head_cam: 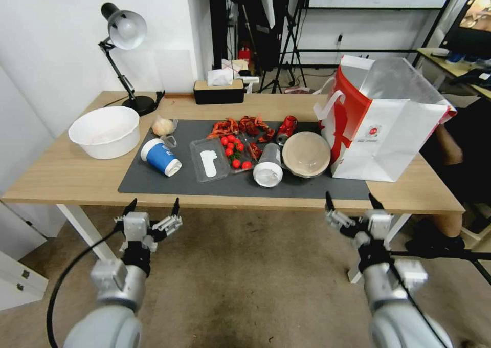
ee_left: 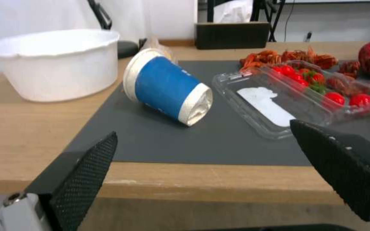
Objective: Pick up the trash from the table and place it into the takeout bag.
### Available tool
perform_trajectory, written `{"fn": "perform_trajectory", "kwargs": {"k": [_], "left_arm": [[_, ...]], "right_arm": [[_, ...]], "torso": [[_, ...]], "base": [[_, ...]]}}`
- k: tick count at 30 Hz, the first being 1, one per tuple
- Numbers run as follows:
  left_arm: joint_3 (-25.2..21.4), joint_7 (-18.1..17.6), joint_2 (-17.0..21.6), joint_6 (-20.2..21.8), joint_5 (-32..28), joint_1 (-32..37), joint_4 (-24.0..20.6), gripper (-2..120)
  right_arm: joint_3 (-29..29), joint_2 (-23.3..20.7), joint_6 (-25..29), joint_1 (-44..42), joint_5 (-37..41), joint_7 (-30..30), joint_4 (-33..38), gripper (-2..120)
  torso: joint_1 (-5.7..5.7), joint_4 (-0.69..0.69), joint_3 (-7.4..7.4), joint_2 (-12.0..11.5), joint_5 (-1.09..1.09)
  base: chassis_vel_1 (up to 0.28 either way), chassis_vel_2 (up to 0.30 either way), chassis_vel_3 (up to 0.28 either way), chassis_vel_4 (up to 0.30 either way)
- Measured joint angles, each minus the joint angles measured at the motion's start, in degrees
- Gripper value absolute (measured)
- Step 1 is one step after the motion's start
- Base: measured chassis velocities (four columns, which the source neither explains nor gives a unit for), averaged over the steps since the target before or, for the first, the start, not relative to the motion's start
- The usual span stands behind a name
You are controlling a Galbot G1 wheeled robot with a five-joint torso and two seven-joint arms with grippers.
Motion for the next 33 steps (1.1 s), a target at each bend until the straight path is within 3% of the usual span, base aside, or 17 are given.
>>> {"fn": "perform_trajectory", "kwargs": {"k": [13, 22, 33], "left_arm": [[-0.6, 0.0, -0.1, -2.4, -0.7, -0.7, 2.2, 100], [-0.7, 0.0, -0.5, -3.9, 0.4, -0.2, 2.6, 100], [-1.1, 0.1, -0.6, -5.2, 0.8, 0.4, 2.6, 100]], "right_arm": [[-6.8, -2.5, 7.3, 7.8, 19.7, 4.0, -8.0, 100], [-10.4, -2.0, 5.9, 13.0, 34.0, 9.6, -11.9, 100], [-11.6, -0.3, 4.9, 15.7, 39.9, 12.7, -14.3, 96]], "torso": [[-0.02, 0.0, 0.0, 0.0, -0.02], [-0.03, 0.0, -0.01, 0.0, -0.02], [-0.04, 0.0, -0.01, 0.0, -0.02]], "base": [[0.0, 0.0, 0.0, 0.0], [0.0, 0.0, 0.0, 0.0], [0.0, 0.0, 0.0, 0.0]]}}
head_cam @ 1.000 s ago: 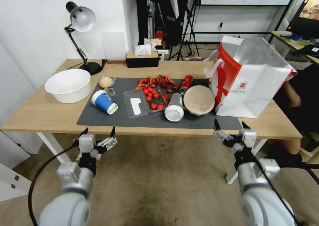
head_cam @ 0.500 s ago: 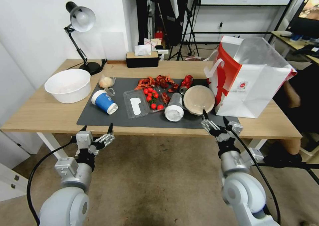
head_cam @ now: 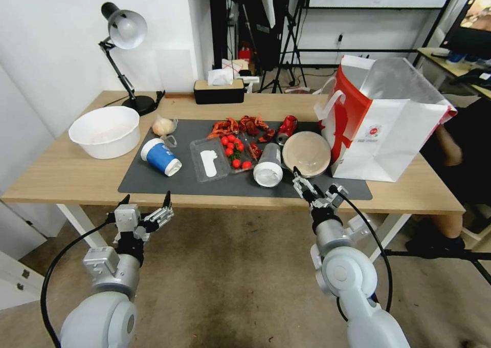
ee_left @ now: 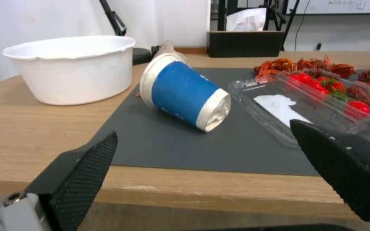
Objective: Pick up the trash from the table and place it into the takeout bag.
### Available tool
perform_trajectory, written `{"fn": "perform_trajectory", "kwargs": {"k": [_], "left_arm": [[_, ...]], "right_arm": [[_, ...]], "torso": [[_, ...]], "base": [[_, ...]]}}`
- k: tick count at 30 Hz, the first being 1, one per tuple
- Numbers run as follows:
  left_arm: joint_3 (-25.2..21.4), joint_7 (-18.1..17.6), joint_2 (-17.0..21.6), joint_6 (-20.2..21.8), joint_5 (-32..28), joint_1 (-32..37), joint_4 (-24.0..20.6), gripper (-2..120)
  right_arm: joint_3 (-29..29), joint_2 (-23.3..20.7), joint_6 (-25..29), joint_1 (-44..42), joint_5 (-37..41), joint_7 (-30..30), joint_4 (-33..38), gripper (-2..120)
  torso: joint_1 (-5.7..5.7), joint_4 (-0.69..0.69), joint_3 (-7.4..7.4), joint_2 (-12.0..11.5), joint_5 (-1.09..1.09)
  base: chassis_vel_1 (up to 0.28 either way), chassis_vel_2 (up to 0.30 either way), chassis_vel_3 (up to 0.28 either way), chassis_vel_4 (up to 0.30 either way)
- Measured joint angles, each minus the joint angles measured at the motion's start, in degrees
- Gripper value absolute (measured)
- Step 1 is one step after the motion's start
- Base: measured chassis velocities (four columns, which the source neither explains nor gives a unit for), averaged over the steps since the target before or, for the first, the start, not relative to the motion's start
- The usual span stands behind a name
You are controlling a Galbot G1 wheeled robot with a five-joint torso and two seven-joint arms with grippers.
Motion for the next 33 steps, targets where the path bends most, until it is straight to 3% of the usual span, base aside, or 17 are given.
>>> {"fn": "perform_trajectory", "kwargs": {"k": [4, 7, 16, 27, 33], "left_arm": [[0.0, 0.0, -0.1, -0.6, 0.2, 0.1, 0.1, 100], [0.2, 0.0, -0.2, -1.6, 0.6, 0.4, 0.3, 100], [0.3, 0.1, -0.2, -2.5, 0.8, 0.6, 0.4, 100], [0.5, 0.1, -0.3, -3.6, 1.6, 0.5, 1.3, 100], [0.7, 0.2, -0.4, -3.9, 1.9, 0.5, 1.6, 100]], "right_arm": [[0.1, 0.2, 0.0, 0.4, 0.5, 0.4, -0.3, 86], [0.3, 0.2, 0.0, 0.6, 1.2, 0.7, -0.6, 69], [0.4, 0.5, -0.1, 0.6, 2.1, 1.5, -0.6, 43], [0.6, 1.2, 0.5, -0.6, 1.9, 1.8, -0.3, 0], [0.8, 1.2, 1.7, -1.0, 0.9, 1.6, -0.1, 0]], "torso": [[0.0, 0.0, 0.0, 0.0, 0.01], [0.0, 0.0, 0.0, 0.0, 0.0], [0.0, 0.0, 0.0, 0.0, 0.0], [0.0, 0.0, 0.0, 0.0, 0.0], [0.0, 0.0, 0.0, 0.0, 0.01]], "base": [[0.0, 0.0, 0.0, 0.0], [0.0, 0.0, 0.0, 0.0], [0.0, 0.0, 0.0, 0.0], [0.0, 0.0, 0.0, 0.0], [0.0, 0.0, 0.0, 0.0]]}}
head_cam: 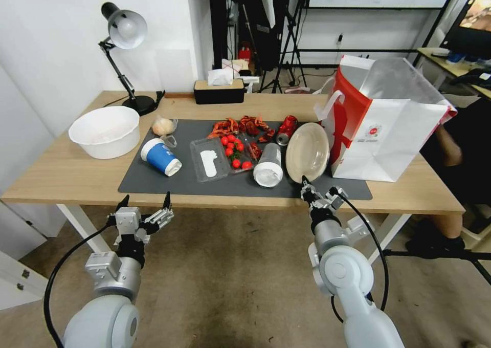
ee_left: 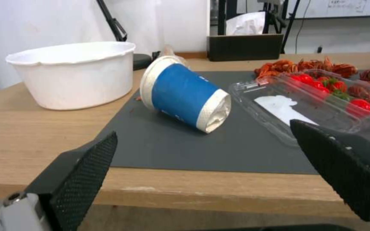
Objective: Pick up the trash from the table and place it into the takeout bag.
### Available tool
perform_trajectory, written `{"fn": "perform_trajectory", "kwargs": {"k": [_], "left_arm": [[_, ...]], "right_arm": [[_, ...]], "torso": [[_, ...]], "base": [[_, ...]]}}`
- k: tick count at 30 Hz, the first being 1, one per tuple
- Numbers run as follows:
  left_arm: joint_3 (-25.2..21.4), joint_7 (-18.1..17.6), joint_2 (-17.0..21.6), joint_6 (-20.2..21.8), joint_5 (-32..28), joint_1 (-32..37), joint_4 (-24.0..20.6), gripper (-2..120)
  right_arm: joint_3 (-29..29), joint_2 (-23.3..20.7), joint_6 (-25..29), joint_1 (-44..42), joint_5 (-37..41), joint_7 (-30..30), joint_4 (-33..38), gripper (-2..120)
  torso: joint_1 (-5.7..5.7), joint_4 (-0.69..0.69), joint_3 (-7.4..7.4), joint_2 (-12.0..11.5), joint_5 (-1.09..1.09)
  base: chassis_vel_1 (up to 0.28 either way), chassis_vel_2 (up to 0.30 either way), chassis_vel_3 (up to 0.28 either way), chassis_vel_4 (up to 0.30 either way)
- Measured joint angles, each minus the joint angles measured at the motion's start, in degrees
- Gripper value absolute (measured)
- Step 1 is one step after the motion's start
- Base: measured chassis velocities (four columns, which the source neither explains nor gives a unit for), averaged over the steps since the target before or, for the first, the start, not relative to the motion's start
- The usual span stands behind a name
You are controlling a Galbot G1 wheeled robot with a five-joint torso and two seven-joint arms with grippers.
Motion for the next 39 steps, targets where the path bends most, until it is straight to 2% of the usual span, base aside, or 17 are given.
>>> {"fn": "perform_trajectory", "kwargs": {"k": [11, 15, 16, 20, 26, 30, 32, 33, 36, 39], "left_arm": [[0.1, 0.0, 0.0, -0.5, 0.1, 0.2, 0.0, 100], [0.2, 0.1, -0.1, -1.3, 0.1, 0.4, 0.0, 100], [0.2, 0.1, -0.1, -1.3, 0.1, 0.4, 0.0, 100], [0.3, 0.1, -0.2, -1.6, 0.3, 0.6, -0.1, 100], [0.4, 0.1, -0.5, -1.9, 0.5, 0.7, -0.3, 100], [0.4, 0.1, -0.6, -2.1, 0.8, 1.0, -0.3, 100], [0.4, 0.1, -0.6, -2.3, 0.9, 1.1, -0.4, 100], [0.4, 0.1, -0.6, -2.3, 0.9, 1.1, -0.4, 100], [0.5, 0.2, -0.6, -2.4, 1.1, 1.3, -0.6, 100], [0.6, 0.2, -0.7, -2.5, 1.2, 1.4, -0.7, 100]], "right_arm": [[0.2, -1.1, 2.6, 0.2, -3.0, -6.1, 2.9, 0], [0.0, -2.7, 4.8, 0.9, -6.6, -12.6, 3.1, 0], [0.0, -2.7, 4.8, 0.9, -6.6, -12.6, 3.1, 0], [0.7, -4.0, 7.6, 1.8, -10.7, -20.2, 3.2, 0], [2.5, -5.6, 10.6, 3.2, -13.1, -25.6, 4.4, 0], [5.9, -6.1, 12.2, 4.8, -13.3, -26.0, 6.2, 0], [9.6, -7.3, 12.4, 6.5, -13.8, -23.9, 7.6, 0], [9.6, -7.3, 12.4, 6.5, -13.8, -23.9, 7.6, 0], [15.0, -10.3, 10.1, 8.8, -15.0, -18.7, 8.6, 0], [17.4, -12.1, 8.1, 9.9, -15.8, -15.7, 8.6, 0]], "torso": [[0.0, 0.0, 0.0, 0.0, -0.01], [0.0, 0.0, 0.0, 0.0, 0.0], [0.0, 0.0, 0.0, 0.0, 0.0], [0.01, 0.0, 0.0, 0.0, 0.0], [0.0, 0.01, 0.0, 0.0, 0.0], [0.01, 0.01, 0.0, 0.0, 0.0], [0.01, 0.0, 0.0, 0.0, 0.0], [0.01, 0.0, 0.0, 0.0, 0.0], [0.01, -0.01, 0.0, 0.0, -0.01], [0.01, 0.0, 0.0, 0.0, 0.01]], "base": [[0.0, 0.0, 0.0, 0.0], [0.0, 0.0, 0.0, 0.0], [0.0, 0.0, 0.0, 0.0], [0.0, 0.0, 0.0, 0.0], [0.0, 0.0, 0.0, 0.0], [0.0, 0.0, 0.0, 0.0], [0.0, 0.0, 0.0, 0.0], [0.0, 0.0, 0.0, 0.0], [0.0, 0.0, 0.0, 0.0], [0.0, 0.0, 0.0, 0.0]]}}
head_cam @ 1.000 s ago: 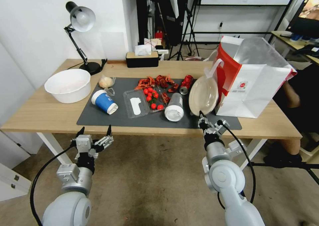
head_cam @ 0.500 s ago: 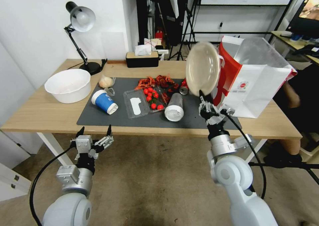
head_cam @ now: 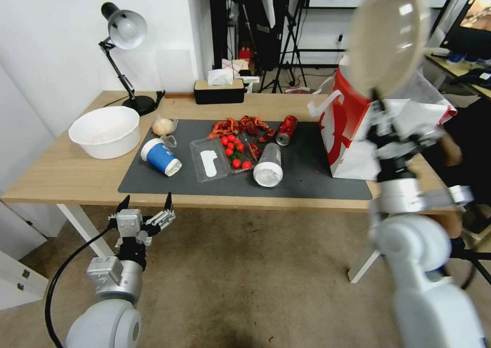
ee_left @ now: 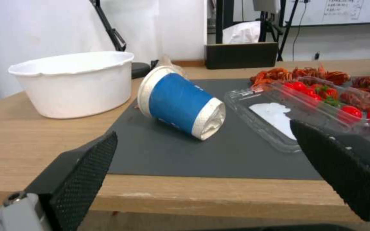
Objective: Pick up the trash from the table and place it into the takeout bag.
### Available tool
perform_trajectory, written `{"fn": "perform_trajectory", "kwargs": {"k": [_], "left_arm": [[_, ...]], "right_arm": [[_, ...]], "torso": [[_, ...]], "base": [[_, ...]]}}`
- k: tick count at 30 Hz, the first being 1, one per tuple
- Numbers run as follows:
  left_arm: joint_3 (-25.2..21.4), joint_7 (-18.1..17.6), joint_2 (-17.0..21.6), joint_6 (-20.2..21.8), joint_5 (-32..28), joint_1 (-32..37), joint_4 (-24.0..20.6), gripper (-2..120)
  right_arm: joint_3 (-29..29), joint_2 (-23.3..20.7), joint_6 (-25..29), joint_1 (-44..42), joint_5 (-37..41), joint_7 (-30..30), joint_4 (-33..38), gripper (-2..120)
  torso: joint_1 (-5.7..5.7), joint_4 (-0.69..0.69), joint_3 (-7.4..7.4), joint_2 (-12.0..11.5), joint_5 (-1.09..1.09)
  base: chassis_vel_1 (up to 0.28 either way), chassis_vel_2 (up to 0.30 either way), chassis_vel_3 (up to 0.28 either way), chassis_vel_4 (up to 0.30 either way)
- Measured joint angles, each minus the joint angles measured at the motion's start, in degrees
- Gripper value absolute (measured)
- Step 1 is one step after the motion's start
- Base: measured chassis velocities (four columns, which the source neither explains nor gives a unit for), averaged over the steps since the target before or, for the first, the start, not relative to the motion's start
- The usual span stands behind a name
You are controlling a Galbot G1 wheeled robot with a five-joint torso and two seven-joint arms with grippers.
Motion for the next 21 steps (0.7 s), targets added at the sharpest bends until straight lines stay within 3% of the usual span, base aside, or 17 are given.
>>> {"fn": "perform_trajectory", "kwargs": {"k": [8, 10, 13, 21], "left_arm": [[0.4, 0.1, -0.2, -0.2, 0.4, 0.2, -0.1, 100], [0.4, 0.1, -0.3, -0.4, 0.5, 0.2, 0.0, 100], [0.4, 0.1, -0.3, -0.7, 0.5, 0.3, 0.1, 100], [0.3, 0.1, -0.5, -1.0, 0.6, 0.2, 0.6, 100]], "right_arm": [[1.6, -3.9, -9.5, 4.6, 0.2, 11.3, -1.9, 0], [0.7, -4.8, -14.3, 7.0, 2.2, 16.5, -3.0, 0], [-0.1, -5.5, -17.5, 9.2, 5.0, 20.9, -3.9, 0], [-1.3, -6.2, -21.3, 12.5, 9.8, 25.8, -5.4, 3]], "torso": [[0.0, 0.0, 0.0, 0.0, 0.0], [0.0, 0.01, 0.0, 0.0, 0.0], [0.0, 0.01, 0.0, 0.0, -0.01], [0.0, 0.01, 0.0, 0.0, -0.01]], "base": [[0.0, 0.0, 0.0, 0.0], [0.0, 0.0, 0.0, 0.0], [0.0, 0.0, 0.0, 0.0], [0.0, 0.0, 0.0, 0.0]]}}
